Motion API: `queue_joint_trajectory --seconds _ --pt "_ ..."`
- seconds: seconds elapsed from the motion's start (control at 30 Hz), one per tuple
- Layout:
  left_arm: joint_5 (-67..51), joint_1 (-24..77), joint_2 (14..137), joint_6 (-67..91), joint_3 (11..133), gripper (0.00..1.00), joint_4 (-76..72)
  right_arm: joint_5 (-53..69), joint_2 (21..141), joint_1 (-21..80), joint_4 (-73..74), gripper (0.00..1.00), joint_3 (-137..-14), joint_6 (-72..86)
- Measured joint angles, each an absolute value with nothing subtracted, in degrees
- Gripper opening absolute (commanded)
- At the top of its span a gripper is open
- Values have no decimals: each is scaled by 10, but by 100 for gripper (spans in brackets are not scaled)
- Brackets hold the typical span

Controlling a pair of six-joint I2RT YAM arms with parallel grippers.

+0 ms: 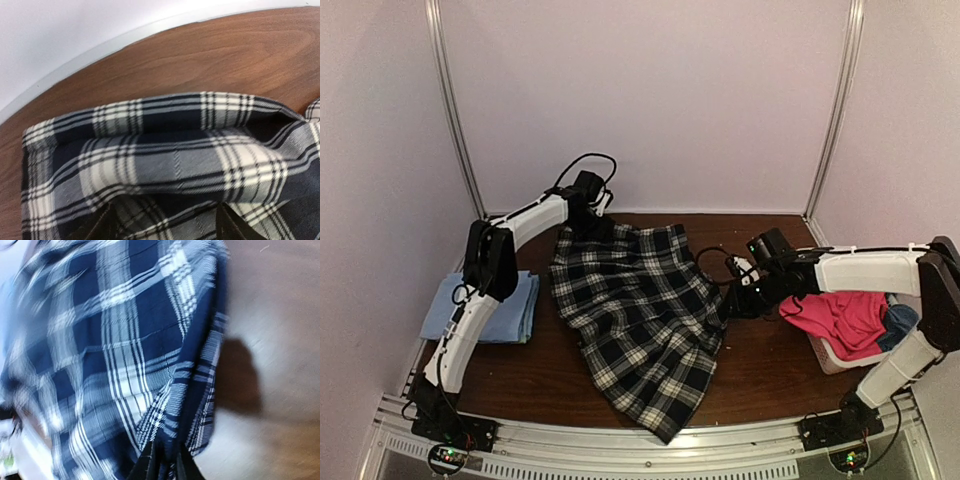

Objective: Fold and stack the mixed laundry pile
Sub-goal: Flatten out the crumpled skirt at the center of the board.

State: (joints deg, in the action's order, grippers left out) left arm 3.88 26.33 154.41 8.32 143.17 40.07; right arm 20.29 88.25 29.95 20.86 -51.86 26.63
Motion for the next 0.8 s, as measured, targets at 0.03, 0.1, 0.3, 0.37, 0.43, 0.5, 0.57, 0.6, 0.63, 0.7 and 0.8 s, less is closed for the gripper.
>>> queue_joint_trajectory --seconds 0.03,0.1,0.3,0.37,0.43,0.5,0.57,0.6,0.63,0.7,0.8 --pt "39 263 1535 71 1427 72 410 234 858 312 201 26 -492 290" --pt "36 264 1504 61 1384 73 389 244 829 321 209 47 -479 304" --pt "23 291 1273 34 1129 74 355 176 757 294 253 48 -534 294" --pt "24 313 1204 33 1075 74 335 170 773 290 255 45 -574 277" --pt "23 345 1124 34 1002 74 314 182 802 292 245 42 -603 262" --pt "18 381 1055 41 929 73 292 204 834 303 229 40 -617 252" --pt "1 410 1010 57 862 73 269 233 863 321 216 37 -621 245" --pt "-9 418 997 65 834 72 261 248 881 331 211 36 -624 243" --pt "-22 423 982 76 794 72 250 262 898 341 204 34 -626 241" --pt "-35 423 974 91 741 72 245 281 927 356 192 32 -626 237" --pt "-40 422 978 107 676 72 247 303 952 368 166 29 -607 237"
